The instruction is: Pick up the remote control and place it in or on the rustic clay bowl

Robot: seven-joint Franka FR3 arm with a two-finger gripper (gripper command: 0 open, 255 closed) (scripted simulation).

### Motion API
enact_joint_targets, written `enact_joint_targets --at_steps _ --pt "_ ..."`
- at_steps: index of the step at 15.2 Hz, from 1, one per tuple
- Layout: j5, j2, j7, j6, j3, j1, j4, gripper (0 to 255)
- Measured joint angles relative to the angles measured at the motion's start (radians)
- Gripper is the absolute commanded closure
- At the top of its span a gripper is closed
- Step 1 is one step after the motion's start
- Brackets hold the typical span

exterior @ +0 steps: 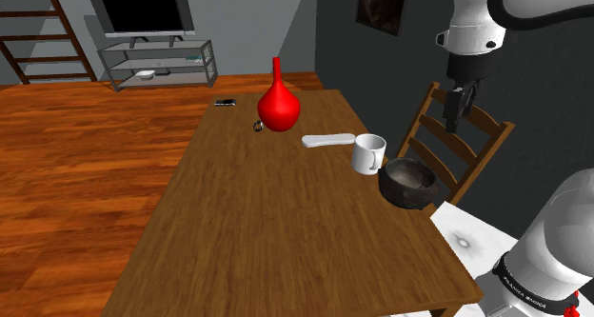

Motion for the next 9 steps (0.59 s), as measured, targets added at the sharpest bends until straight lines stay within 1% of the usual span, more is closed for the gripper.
enact_joint_targets --at_steps 2,5,9 --pt "-0.004 0.015 -0.012 0.014 -0.006 0.002 0.003 0" --pt "-0.026 0.075 -0.081 0.096 -0.044 0.011 -0.006 0" --pt "-0.052 0.203 -0.190 0.225 -0.102 0.024 0.015 0"
